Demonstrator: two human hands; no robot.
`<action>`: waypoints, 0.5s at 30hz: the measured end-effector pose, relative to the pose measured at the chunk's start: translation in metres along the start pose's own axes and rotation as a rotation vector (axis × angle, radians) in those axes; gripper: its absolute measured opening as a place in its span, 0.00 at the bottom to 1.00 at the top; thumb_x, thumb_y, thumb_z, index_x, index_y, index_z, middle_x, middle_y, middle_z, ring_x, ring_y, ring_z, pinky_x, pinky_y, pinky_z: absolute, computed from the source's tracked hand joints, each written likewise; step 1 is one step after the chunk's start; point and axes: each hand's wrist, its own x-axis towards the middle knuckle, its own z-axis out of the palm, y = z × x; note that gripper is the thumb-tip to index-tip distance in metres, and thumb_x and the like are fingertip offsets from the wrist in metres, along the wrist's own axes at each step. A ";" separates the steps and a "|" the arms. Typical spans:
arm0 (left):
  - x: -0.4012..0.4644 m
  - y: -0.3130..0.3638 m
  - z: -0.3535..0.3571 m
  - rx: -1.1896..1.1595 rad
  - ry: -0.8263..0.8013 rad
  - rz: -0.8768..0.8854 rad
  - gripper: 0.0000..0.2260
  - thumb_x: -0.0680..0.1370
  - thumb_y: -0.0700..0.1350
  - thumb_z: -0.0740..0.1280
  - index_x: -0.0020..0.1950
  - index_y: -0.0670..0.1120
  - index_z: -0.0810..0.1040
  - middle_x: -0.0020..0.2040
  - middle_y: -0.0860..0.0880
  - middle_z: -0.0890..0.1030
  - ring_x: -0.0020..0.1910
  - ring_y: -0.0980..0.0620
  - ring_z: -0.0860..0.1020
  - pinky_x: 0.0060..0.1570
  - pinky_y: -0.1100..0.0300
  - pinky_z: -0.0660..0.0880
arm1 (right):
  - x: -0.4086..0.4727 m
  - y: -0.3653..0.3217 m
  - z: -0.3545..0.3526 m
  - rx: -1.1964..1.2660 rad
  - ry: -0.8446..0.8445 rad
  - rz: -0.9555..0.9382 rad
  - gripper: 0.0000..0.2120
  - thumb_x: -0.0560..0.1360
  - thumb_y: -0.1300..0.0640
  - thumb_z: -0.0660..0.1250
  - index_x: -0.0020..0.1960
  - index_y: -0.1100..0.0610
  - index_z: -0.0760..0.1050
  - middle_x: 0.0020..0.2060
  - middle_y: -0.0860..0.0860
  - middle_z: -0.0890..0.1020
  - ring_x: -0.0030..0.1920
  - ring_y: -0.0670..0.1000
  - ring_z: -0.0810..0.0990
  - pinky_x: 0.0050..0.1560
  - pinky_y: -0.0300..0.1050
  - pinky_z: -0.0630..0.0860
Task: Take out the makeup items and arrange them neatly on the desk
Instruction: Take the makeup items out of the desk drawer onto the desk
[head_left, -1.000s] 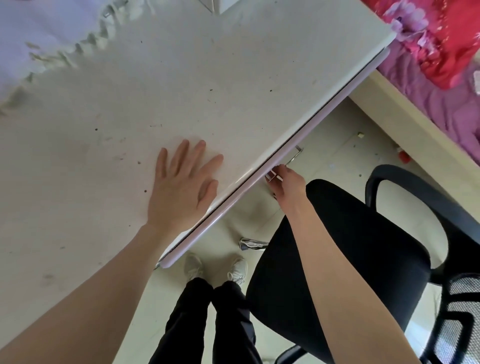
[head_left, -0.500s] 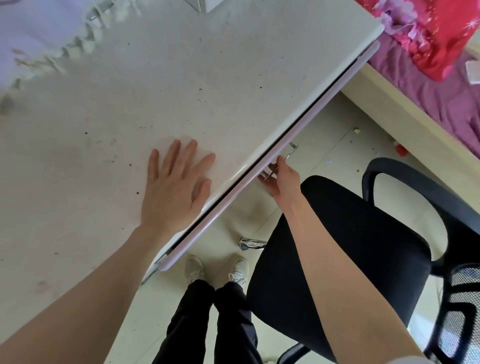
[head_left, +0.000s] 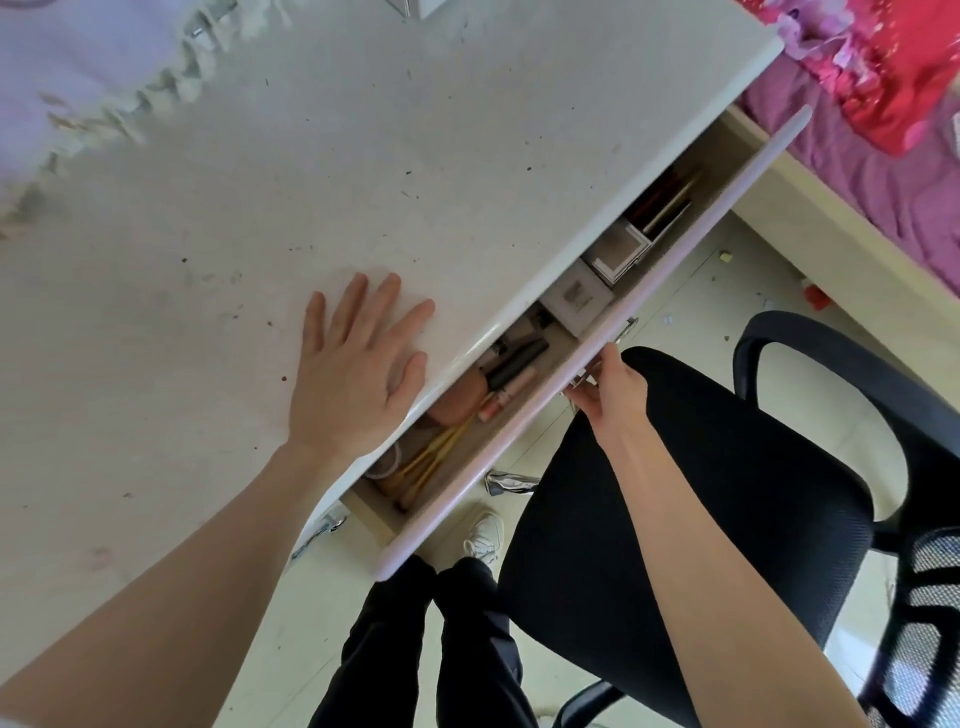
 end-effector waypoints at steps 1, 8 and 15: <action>0.000 0.000 0.000 0.001 0.002 0.002 0.21 0.79 0.54 0.50 0.71 0.53 0.66 0.74 0.46 0.62 0.74 0.41 0.56 0.71 0.40 0.49 | 0.000 0.000 -0.005 0.001 0.001 0.005 0.09 0.77 0.56 0.64 0.40 0.59 0.75 0.34 0.52 0.79 0.37 0.51 0.81 0.39 0.45 0.82; 0.000 -0.002 0.004 0.009 0.059 0.020 0.20 0.78 0.53 0.54 0.70 0.52 0.67 0.73 0.45 0.64 0.73 0.40 0.59 0.71 0.39 0.51 | -0.008 0.002 -0.030 -0.009 -0.009 0.030 0.07 0.76 0.56 0.63 0.45 0.59 0.76 0.43 0.57 0.79 0.46 0.55 0.80 0.48 0.49 0.81; 0.000 -0.004 0.008 0.015 0.079 0.028 0.21 0.79 0.54 0.53 0.71 0.53 0.66 0.74 0.46 0.63 0.73 0.41 0.58 0.71 0.41 0.49 | -0.012 0.000 -0.051 0.102 -0.131 0.085 0.05 0.77 0.57 0.62 0.46 0.58 0.74 0.47 0.57 0.79 0.50 0.56 0.79 0.52 0.51 0.79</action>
